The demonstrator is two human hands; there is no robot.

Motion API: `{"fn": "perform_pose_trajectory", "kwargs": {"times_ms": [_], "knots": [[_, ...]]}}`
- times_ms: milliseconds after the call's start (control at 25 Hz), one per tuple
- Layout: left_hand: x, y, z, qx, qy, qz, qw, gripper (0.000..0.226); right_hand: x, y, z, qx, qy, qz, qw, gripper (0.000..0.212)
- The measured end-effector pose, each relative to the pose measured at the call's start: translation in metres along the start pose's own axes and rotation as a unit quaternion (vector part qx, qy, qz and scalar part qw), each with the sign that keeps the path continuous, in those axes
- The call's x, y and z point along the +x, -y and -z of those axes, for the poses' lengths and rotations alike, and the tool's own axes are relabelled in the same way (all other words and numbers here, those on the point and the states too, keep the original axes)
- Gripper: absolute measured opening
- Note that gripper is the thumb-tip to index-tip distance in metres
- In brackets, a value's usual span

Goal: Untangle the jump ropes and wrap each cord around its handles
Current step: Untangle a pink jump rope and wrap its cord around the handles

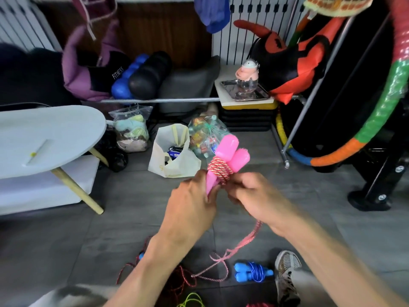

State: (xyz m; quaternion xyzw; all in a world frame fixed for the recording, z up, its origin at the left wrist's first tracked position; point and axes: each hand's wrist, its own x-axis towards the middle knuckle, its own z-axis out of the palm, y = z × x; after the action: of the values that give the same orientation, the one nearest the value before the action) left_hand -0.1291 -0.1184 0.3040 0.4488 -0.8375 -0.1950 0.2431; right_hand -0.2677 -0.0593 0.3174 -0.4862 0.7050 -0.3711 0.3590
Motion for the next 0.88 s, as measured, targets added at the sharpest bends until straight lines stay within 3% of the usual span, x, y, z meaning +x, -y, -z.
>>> {"fn": "perform_pose_trajectory", "kwargs": {"times_ms": [120,280,480,560,680,880], "knots": [[0.002,0.007,-0.006,0.034,0.029,0.012,0.999,0.017,-0.007,-0.005,-0.004,-0.197,-0.005,0.071,0.978,0.007],[0.004,0.011,-0.007,0.043,0.053,0.013,0.998,0.007,-0.017,0.003,-0.003,-0.346,-0.068,0.138,0.925,0.015],[0.004,0.007,0.002,0.017,0.080,0.023,0.996,0.013,-0.022,0.015,0.009,-0.413,-0.123,0.206,0.879,0.010],[0.003,0.005,0.007,0.016,0.087,0.023,0.996,0.013,-0.023,0.019,0.021,-0.377,-0.096,0.194,0.901,0.003],[0.002,0.006,0.005,0.035,0.113,0.028,0.993,0.014,-0.024,0.019,0.037,-0.352,-0.005,0.177,0.919,0.013],[-0.001,0.000,-0.005,0.112,0.163,0.015,0.980,0.014,-0.017,0.019,0.040,-0.472,-0.067,0.218,0.852,0.034]]}}
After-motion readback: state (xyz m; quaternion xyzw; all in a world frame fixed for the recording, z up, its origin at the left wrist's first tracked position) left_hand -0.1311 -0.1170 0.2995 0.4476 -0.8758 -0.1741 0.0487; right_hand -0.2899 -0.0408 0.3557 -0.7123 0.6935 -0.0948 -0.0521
